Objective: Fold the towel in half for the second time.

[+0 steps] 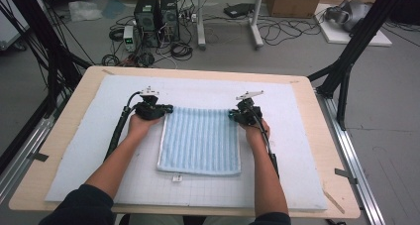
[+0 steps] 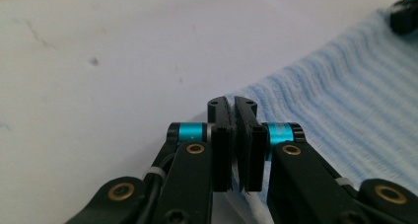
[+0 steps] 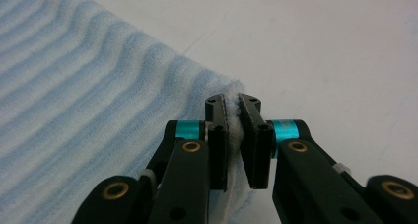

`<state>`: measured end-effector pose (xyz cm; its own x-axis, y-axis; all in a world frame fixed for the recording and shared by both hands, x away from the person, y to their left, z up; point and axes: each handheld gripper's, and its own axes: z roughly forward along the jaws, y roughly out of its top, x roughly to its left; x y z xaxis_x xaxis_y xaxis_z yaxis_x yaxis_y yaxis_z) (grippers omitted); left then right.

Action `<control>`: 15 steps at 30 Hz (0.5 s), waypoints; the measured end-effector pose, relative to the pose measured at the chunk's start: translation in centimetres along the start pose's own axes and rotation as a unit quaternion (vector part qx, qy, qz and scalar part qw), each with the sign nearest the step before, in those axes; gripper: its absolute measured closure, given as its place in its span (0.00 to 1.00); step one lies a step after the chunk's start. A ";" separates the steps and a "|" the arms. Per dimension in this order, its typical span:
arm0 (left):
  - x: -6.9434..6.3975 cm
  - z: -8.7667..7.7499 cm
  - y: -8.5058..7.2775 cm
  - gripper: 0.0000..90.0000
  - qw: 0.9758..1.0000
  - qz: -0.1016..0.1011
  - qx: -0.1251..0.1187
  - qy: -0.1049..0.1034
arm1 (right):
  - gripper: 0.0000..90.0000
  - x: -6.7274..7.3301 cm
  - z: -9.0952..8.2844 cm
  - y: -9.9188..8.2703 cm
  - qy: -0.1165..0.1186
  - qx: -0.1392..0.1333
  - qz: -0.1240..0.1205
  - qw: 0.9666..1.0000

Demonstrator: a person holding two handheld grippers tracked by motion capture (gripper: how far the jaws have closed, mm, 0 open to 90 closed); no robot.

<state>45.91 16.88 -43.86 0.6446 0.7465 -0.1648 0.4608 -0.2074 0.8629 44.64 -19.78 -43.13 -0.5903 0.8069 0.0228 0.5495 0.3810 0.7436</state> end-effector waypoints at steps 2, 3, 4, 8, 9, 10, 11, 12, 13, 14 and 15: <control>0.0 -0.4 0.9 0.95 1.000 0.003 -0.015 -0.003 | 0.92 -0.4 -0.4 0.2 -0.004 -0.026 0.008 1.000; -0.1 -0.5 1.2 0.95 1.000 0.001 -0.021 -0.005 | 0.92 -0.5 -0.6 0.3 -0.002 -0.037 0.018 0.999; -0.1 -0.7 1.4 0.95 1.000 0.002 -0.028 -0.006 | 0.92 -0.6 -0.8 0.3 -0.002 -0.047 0.020 0.999; -0.3 -1.6 1.6 0.95 0.999 0.000 -0.032 -0.023 | 0.92 -0.4 -1.5 0.2 0.007 -0.059 0.015 0.998; -0.3 -1.8 1.6 0.95 0.999 -0.001 -0.029 -0.030 | 0.92 -0.3 -1.7 0.1 0.013 -0.059 0.016 0.998; -0.5 -2.1 1.6 0.95 0.999 -0.001 -0.034 -0.035 | 0.92 -0.2 -2.0 0.0 0.017 -0.059 0.014 0.998; -0.7 -2.5 1.4 0.95 0.998 0.002 -0.042 -0.038 | 0.92 -0.1 -2.3 -0.1 0.019 -0.060 0.012 0.998; -1.0 -2.8 1.3 0.95 0.998 -0.002 -0.047 -0.042 | 0.92 0.1 -2.6 -0.3 0.021 -0.065 0.009 0.998; -1.3 -3.1 1.1 0.95 0.998 -0.002 -0.051 -0.044 | 0.92 0.2 -2.9 -0.5 0.025 -0.070 0.008 0.997; -1.6 -3.4 1.0 0.95 0.998 0.001 -0.052 -0.047 | 0.92 0.4 -3.3 -0.6 0.027 -0.075 0.009 0.997; -1.8 -3.7 0.9 0.95 0.997 0.004 -0.050 -0.051 | 0.92 0.5 -3.6 -0.8 0.028 -0.078 0.006 0.997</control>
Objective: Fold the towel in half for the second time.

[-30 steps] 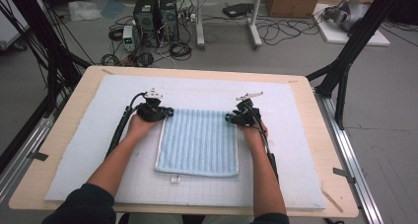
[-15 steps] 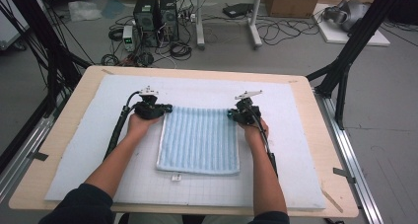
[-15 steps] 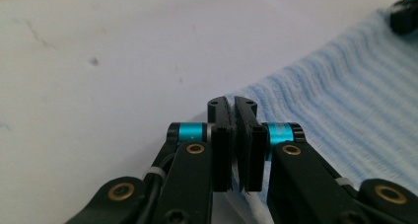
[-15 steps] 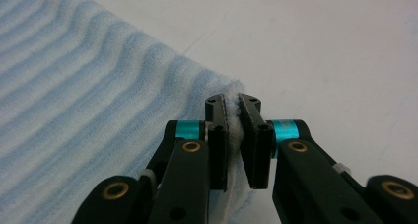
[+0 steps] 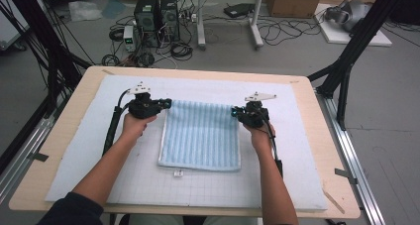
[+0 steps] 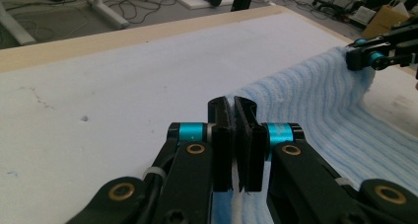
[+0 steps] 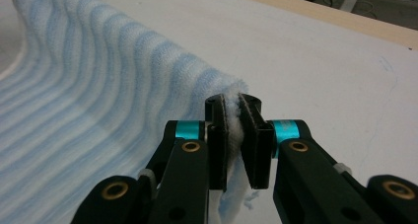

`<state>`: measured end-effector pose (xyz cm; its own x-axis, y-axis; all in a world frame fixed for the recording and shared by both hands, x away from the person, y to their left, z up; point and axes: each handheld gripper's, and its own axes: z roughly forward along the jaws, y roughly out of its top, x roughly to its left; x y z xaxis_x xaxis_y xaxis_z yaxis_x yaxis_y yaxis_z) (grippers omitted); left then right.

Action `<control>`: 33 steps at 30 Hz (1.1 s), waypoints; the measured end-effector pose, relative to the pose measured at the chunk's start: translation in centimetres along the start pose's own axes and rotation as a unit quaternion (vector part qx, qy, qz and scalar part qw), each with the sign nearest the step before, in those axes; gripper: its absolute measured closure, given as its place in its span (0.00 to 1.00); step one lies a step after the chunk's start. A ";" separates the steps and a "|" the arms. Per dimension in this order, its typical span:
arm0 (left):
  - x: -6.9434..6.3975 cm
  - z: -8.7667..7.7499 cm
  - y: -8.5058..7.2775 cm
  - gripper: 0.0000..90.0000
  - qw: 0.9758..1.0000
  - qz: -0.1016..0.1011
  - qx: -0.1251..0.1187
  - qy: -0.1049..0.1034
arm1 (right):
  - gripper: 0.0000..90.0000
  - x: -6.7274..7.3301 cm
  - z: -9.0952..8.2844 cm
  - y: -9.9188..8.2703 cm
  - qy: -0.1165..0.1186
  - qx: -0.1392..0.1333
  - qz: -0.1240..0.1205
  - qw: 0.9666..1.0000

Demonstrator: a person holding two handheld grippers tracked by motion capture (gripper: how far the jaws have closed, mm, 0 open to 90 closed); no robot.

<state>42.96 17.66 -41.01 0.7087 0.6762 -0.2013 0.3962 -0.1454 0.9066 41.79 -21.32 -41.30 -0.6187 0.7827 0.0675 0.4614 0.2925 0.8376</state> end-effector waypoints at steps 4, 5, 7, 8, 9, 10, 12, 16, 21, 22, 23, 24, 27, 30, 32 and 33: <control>-0.8 -1.5 -0.2 0.95 1.000 0.009 -0.019 -0.010 | 0.91 0.7 -1.3 -0.5 0.010 -0.012 -0.006 1.000; -1.0 -1.8 -0.3 0.95 1.000 0.008 -0.022 -0.014 | 0.91 0.9 -1.6 -0.6 0.013 -0.013 -0.008 1.000; -1.5 -2.4 -0.7 0.95 0.999 0.013 -0.025 -0.021 | 0.91 1.5 -2.3 -0.8 0.021 -0.015 -0.011 1.000; -1.7 -2.7 -1.0 0.95 0.999 0.013 -0.028 -0.025 | 0.91 1.7 -2.6 -1.0 0.023 -0.018 -0.015 0.999; -1.9 -3.0 -1.2 0.95 0.999 0.010 -0.028 -0.031 | 0.91 1.9 -2.9 -1.2 0.028 -0.018 -0.013 0.999; -2.1 -3.3 -1.5 0.95 0.999 0.013 -0.028 -0.034 | 0.91 2.1 -3.2 -1.3 0.033 -0.015 -0.012 0.999; -2.4 -3.9 -2.1 0.95 0.999 0.012 -0.033 -0.037 | 0.91 2.6 -3.7 -1.4 0.036 -0.008 -0.021 0.999; -3.1 -5.1 -3.3 0.95 0.998 0.010 -0.038 -0.046 | 0.91 3.8 -4.9 -1.8 0.040 -0.020 -0.037 0.998; -4.0 -6.1 -4.7 0.95 0.998 0.013 -0.034 -0.057 | 0.91 5.1 -5.9 -3.1 0.042 -0.018 -0.046 0.998; -4.3 -6.3 -5.0 0.95 0.998 0.016 -0.034 -0.058 | 0.91 5.2 -6.1 -3.4 0.043 -0.021 -0.047 0.998; -4.5 -6.4 -5.2 0.95 0.998 0.017 -0.033 -0.058 | 0.91 5.4 -6.2 -3.7 0.044 -0.018 -0.042 0.998; -4.7 -6.5 -5.4 0.95 0.998 0.019 -0.029 -0.058 | 0.91 5.6 -6.4 -4.0 0.043 -0.019 -0.045 0.998; -5.3 -6.9 -6.1 0.94 0.998 0.018 -0.025 -0.060 | 0.90 6.0 -6.9 -5.0 0.048 -0.022 -0.043 0.998; -5.9 -7.3 -6.6 0.94 0.998 0.026 -0.020 -0.055 | 0.90 6.5 -7.4 -5.8 0.050 -0.020 -0.046 0.998; -6.4 -7.6 -6.9 0.94 0.998 0.027 -0.020 -0.055 | 0.90 6.8 -7.7 -6.2 0.049 -0.019 -0.049 0.997; -6.6 -7.7 -7.1 0.94 0.998 0.026 -0.019 -0.057 | 0.90 7.0 -7.9 -6.4 0.050 -0.019 -0.047 0.997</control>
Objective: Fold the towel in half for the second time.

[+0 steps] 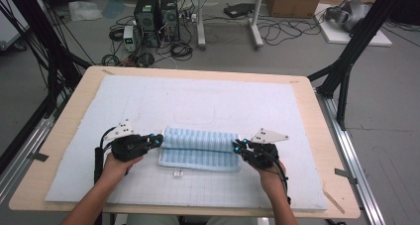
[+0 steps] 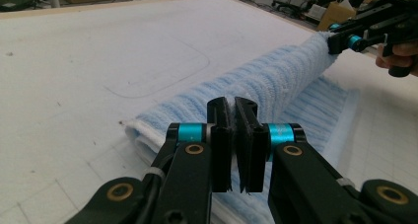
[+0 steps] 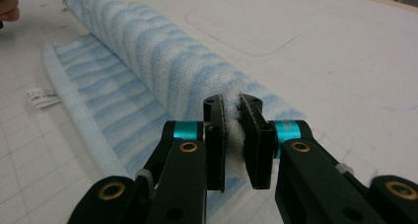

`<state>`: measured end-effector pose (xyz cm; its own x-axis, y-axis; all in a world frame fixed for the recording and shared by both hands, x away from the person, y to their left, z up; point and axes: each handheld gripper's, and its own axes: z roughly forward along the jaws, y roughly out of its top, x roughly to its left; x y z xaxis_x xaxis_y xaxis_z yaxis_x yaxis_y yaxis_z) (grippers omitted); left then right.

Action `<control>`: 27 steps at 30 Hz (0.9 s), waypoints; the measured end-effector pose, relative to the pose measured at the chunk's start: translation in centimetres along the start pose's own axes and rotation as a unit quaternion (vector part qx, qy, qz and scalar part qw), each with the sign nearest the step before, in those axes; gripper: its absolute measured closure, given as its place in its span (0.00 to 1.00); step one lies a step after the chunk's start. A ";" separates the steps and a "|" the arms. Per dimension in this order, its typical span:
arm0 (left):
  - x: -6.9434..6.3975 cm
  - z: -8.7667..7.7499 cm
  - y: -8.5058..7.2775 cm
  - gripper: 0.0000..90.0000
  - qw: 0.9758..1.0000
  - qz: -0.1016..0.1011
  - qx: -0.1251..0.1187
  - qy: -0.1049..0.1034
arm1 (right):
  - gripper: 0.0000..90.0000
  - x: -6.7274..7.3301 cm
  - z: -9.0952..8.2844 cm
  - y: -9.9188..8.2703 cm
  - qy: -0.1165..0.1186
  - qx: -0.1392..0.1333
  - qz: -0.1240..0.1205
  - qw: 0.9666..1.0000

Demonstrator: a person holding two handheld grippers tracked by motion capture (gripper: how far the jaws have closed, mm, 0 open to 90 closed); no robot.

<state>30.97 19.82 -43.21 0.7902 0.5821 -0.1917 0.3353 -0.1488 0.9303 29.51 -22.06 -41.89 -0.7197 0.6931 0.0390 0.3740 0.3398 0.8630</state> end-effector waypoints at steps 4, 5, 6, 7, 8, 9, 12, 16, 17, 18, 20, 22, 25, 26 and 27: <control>-0.6 -0.4 -0.6 0.94 1.000 0.002 0.008 0.000 | 0.90 0.8 -0.5 -0.7 0.002 0.002 -0.002 1.000; -0.6 -0.4 -0.8 0.93 1.000 0.002 0.010 0.001 | 0.90 0.9 -0.6 -0.9 0.002 0.005 -0.003 1.000; -0.7 -0.4 -0.9 0.93 1.000 0.002 0.012 0.001 | 0.90 1.0 -0.6 -1.0 0.001 0.007 -0.007 1.000; -0.8 -0.4 -1.0 0.93 1.000 0.003 0.015 0.002 | 0.90 1.2 -0.6 -1.2 0.001 0.009 -0.003 1.000; -0.8 -0.4 -1.1 0.93 1.000 0.002 0.016 0.003 | 0.90 1.2 -0.6 -1.2 0.001 0.010 -0.003 1.000; -0.8 -0.4 -1.2 0.93 1.000 0.000 0.018 0.002 | 0.89 1.3 -0.6 -1.3 0.001 0.010 -0.005 1.000; -0.9 -0.5 -1.3 0.93 1.000 -0.005 0.023 -0.003 | 0.89 1.4 -0.7 -1.4 0.001 0.015 -0.005 1.000; -0.8 -0.6 -1.1 0.86 0.999 -0.023 0.025 -0.018 | 0.88 1.3 -0.7 -1.7 0.005 0.025 -0.003 1.000; -0.8 -0.7 -1.0 0.82 0.999 -0.026 0.018 -0.019 | 0.86 1.3 -0.7 -1.7 0.006 0.024 0.000 1.000; -0.7 -0.8 -0.7 0.75 0.999 -0.029 0.011 -0.016 | 0.83 1.1 -0.8 -1.7 0.007 0.022 -0.001 1.000; -0.5 -1.1 -0.3 0.63 0.999 -0.047 -0.002 -0.006 | 0.73 0.8 -1.3 -1.6 0.002 0.003 0.014 1.000; -0.2 -1.2 0.0 0.61 0.999 -0.049 -0.010 0.005 | 0.68 0.2 -1.9 -1.6 0.000 -0.028 0.043 0.999; 0.1 -0.9 0.3 0.61 0.998 -0.050 -0.011 0.019 | 0.65 -0.4 -2.2 -1.5 -0.018 -0.043 0.062 0.997; 0.1 -0.6 0.2 0.61 0.999 -0.050 -0.008 0.017 | 0.63 -0.3 -2.1 -1.5 -0.020 -0.040 0.063 0.997; 0.0 -0.3 0.2 0.62 0.999 -0.047 -0.001 0.017 | 0.61 -0.2 -1.9 -1.4 -0.023 -0.042 0.064 0.997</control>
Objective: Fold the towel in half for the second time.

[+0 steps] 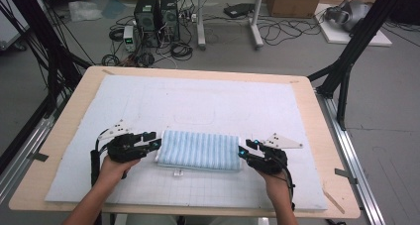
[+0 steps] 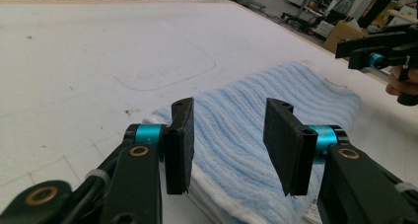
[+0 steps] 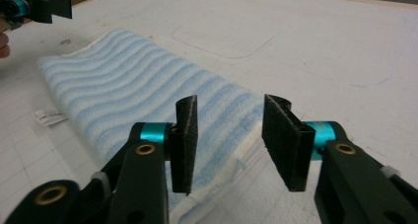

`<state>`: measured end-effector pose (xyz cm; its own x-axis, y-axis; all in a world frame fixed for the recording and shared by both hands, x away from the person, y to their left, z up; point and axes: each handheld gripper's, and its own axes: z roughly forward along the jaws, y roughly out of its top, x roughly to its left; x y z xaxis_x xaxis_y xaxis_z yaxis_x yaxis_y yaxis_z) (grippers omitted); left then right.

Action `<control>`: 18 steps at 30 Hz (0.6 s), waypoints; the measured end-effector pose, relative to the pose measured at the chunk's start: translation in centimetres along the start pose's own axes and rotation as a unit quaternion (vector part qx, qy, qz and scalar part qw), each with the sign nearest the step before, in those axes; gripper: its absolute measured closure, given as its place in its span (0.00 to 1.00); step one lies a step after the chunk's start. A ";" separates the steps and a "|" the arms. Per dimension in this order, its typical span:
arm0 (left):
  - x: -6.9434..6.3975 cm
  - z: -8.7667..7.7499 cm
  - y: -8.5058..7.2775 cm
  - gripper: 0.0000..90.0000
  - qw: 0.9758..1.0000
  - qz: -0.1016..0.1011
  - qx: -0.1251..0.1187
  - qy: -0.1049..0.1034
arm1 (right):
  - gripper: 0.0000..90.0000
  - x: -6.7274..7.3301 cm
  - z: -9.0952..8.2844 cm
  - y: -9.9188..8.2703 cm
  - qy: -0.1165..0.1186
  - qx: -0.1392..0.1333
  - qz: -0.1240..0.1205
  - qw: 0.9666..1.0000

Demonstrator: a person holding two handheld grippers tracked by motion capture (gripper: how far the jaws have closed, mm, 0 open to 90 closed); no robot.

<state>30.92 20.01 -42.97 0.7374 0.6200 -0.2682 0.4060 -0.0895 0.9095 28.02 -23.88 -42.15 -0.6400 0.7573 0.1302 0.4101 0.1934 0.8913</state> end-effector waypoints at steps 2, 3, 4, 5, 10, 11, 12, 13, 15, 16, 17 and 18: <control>-0.3 0.8 -0.2 0.62 1.000 0.010 0.017 0.001 | 0.59 0.4 0.5 0.2 0.001 0.001 0.000 1.000; -0.4 1.1 -0.4 0.62 1.000 0.013 0.028 0.000 | 0.58 0.6 0.9 0.3 0.000 0.005 -0.007 1.000; -0.5 1.5 -0.5 0.62 0.999 0.015 0.038 0.000 | 0.56 0.8 1.3 0.4 0.001 0.011 -0.014 1.000; -0.7 1.7 -0.7 0.63 0.999 0.012 0.049 0.001 | 0.55 1.1 1.8 0.4 0.001 0.021 -0.023 1.000; -1.4 2.5 -1.6 0.64 0.993 0.027 0.110 0.011 | 0.48 2.0 3.6 -0.3 -0.005 0.083 -0.062 0.995; -1.5 2.5 -1.7 0.65 0.993 0.029 0.116 0.012 | 0.47 2.1 3.7 -0.5 -0.005 0.096 -0.071 0.993; -1.5 2.5 -1.8 0.65 0.992 0.033 0.122 0.013 | 0.45 2.1 3.8 -0.7 -0.007 0.104 -0.079 0.991; -1.6 2.4 -1.8 0.65 0.991 0.036 0.124 0.015 | 0.45 2.0 3.9 -1.0 -0.004 0.117 -0.084 0.990; -1.8 2.4 -1.8 0.65 0.990 0.045 0.132 0.014 | 0.45 1.9 3.7 -1.3 0.004 0.116 -0.085 0.990; -1.9 2.3 -1.9 0.65 0.990 0.045 0.136 0.011 | 0.45 1.9 3.5 -1.3 0.003 0.121 -0.092 0.988; -1.9 2.3 -1.9 0.65 0.989 0.046 0.140 0.007 | 0.44 1.8 3.3 -1.4 -0.001 0.125 -0.101 0.987; -1.9 2.1 -1.9 0.65 0.988 0.048 0.146 0.005 | 0.44 1.7 3.1 -1.5 -0.001 0.127 -0.103 0.987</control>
<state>29.92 17.34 -44.82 0.7750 0.6054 -0.1811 0.4748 -0.3688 0.7991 28.34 -20.96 -44.59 -0.7256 0.6868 -0.0425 0.4221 0.4930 0.7608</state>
